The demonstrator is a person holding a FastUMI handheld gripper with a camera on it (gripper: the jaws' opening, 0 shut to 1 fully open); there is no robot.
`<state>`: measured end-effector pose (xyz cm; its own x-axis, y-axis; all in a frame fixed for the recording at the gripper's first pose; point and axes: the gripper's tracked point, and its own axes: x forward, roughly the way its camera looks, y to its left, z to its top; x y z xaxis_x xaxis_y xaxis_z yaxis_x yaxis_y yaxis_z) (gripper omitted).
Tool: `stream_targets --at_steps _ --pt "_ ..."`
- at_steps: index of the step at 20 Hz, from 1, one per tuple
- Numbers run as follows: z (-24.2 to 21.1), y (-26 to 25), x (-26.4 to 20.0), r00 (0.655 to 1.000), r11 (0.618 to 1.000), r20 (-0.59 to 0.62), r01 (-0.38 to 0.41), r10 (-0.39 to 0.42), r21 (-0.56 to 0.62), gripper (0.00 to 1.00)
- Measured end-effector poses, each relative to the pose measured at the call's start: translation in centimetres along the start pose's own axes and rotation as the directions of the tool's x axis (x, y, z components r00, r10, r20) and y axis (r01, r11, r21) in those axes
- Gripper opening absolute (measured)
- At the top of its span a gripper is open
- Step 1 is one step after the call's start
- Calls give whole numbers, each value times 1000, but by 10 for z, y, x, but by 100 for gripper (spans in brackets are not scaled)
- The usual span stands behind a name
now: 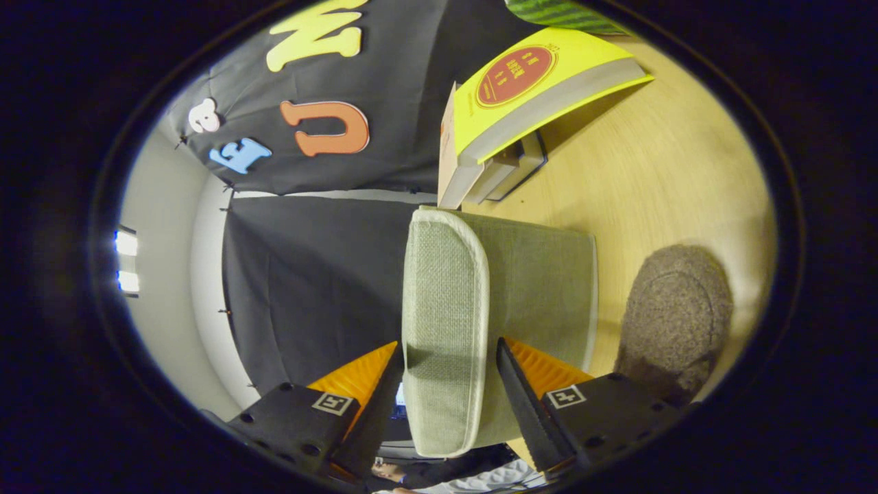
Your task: Open the storage box then place both shoes into the box .Put the left shoe in first, then the right shoe, with the right side of both shoes facing outward in a uniform manner.
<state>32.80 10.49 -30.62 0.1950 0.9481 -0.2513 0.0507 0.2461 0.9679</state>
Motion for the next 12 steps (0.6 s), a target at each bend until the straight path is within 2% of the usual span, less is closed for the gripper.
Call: stream_targets --at_steps 1,2,5,8,9,12 --pt "1 3 1 1000 1000 2 -6 6 -3 77" --pt "0 2 -2 1000 1000 3 11 -11 -23 72" --pt "3 3 -4 999 997 21 29 -28 -68 67" --pt "4 7 -20 998 994 54 44 -39 -98 56" --pt "3 7 -19 998 994 57 44 -39 -102 43" --pt "7 18 -31 993 989 118 43 -27 -141 30"
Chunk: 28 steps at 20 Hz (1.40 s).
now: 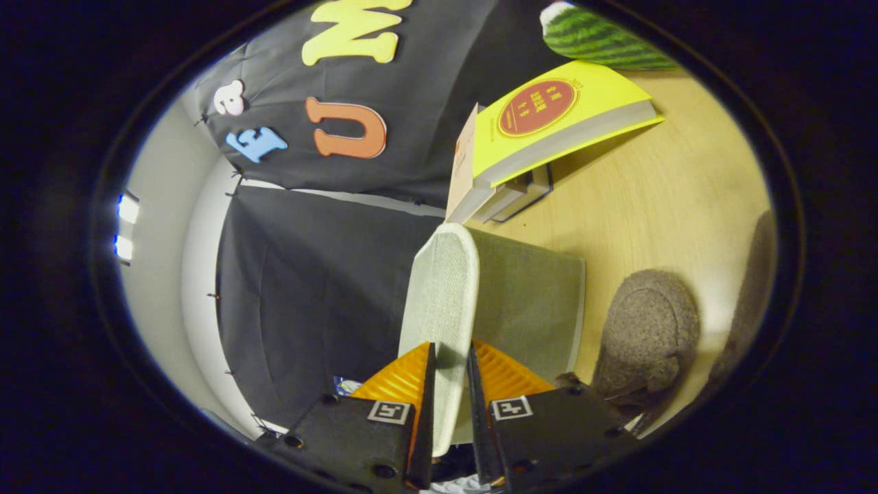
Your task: Open the storage box then place both shoes into the box .Put the left shoe in first, then the right shoe, with the right side of both shoes facing outward in a uniform manner.
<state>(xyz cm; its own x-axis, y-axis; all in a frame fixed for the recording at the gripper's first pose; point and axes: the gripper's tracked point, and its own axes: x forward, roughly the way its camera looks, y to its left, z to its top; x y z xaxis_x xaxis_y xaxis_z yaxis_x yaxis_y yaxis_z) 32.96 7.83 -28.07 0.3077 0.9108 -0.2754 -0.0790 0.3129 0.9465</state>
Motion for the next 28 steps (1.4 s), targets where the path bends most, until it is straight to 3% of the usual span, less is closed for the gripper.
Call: stream_targets --at_steps 3,8,17,26,28 --pt "2 16 -8 999 999 38 -1 3 -42 12" --pt "1 40 -13 998 995 49 42 -38 -89 6" --pt "5 122 -1 994 984 63 98 -89 -148 6" --pt "-20 189 59 985 960 62 168 -158 -223 6" --pt "-24 202 77 989 964 65 147 -136 -222 6"
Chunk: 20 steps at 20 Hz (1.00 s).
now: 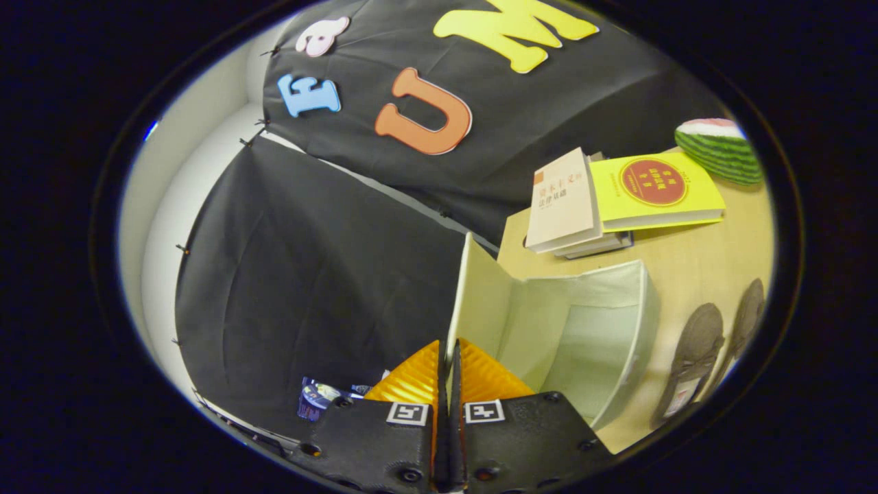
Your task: Open the storage box then place both shoes into the box .Put the left shoe in first, then the right shoe, with the right side of both shoes facing outward in a uniform manner.
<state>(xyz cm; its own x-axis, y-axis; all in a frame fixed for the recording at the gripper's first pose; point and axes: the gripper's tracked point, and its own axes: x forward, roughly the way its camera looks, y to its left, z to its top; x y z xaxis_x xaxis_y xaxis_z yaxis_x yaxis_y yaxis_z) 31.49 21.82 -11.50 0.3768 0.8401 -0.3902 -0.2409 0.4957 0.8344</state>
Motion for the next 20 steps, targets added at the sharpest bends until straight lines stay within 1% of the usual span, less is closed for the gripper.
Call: stream_targets --at_steps 2,6,9,11,12,14,16,17,18,19,20 --pt "0 14 14 1000 1000 16 -19 19 18 6" --pt "-5 35 43 998 999 38 -50 50 9 6" --pt "-8 41 67 996 997 66 -67 64 31 6" --pt "-11 43 85 994 997 77 -78 76 20 7" --pt "-15 44 90 994 997 78 -82 82 1 8" --pt "-16 40 100 993 997 96 -65 68 -42 12" --pt "-23 36 107 996 997 77 -45 49 -56 17" --pt "-27 32 110 997 998 64 -39 42 -41 38" --pt "-42 26 114 999 999 43 -8 10 -47 59" --pt "-32 14 107 999 997 26 47 -46 -60 80" --pt "-36 2 108 996 995 30 81 -79 -65 100"
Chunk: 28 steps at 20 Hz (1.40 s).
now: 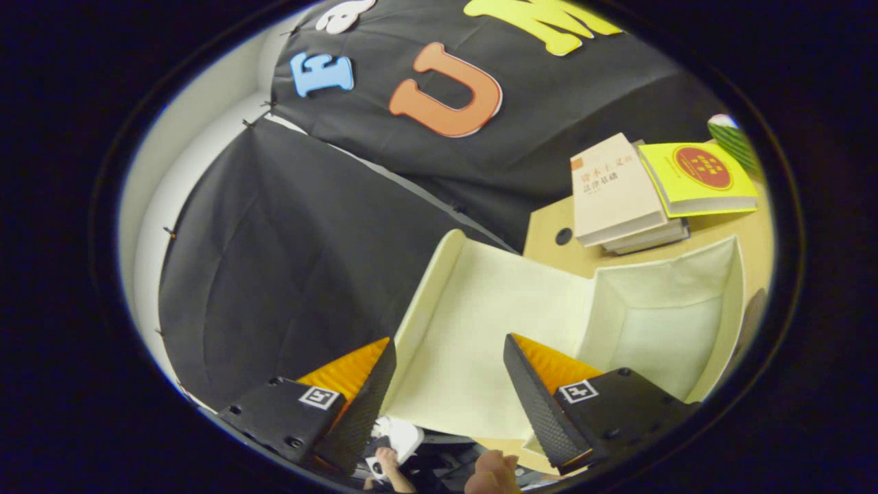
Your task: Open the storage box then place both shoes into the box .Put the left shoe in first, then the right shoe, with the right side of both shoes facing outward in a uniform manner.
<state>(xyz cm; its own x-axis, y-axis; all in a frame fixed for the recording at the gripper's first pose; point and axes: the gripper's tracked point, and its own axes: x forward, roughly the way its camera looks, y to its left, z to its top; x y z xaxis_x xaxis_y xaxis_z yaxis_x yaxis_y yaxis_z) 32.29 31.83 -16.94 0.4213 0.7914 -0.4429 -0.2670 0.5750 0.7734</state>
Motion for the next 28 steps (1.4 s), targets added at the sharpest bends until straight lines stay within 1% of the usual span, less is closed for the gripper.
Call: stream_targets --at_steps 3,5,10,12,13,15,18,21,26,28 --pt "1 -20 -6 1000 998 5 26 -26 65 100" --pt "0 -35 -14 998 995 -10 67 -67 75 100" --pt "-2 -78 -47 978 978 -31 206 -206 26 100" --pt "-2 -100 -63 965 966 -33 260 -260 -4 100" --pt "-2 -114 -72 953 954 -40 300 -301 -22 100" --pt "-1 -142 -88 923 924 -44 380 -382 -40 100" --pt "-5 -175 -114 882 884 -63 462 -466 -71 100" --pt "-9 -212 -143 823 826 -82 553 -562 -105 100" --pt "-24 -278 -188 691 704 -135 695 -710 -146 100" --pt "-36 -302 -207 621 643 -168 746 -766 -175 100"
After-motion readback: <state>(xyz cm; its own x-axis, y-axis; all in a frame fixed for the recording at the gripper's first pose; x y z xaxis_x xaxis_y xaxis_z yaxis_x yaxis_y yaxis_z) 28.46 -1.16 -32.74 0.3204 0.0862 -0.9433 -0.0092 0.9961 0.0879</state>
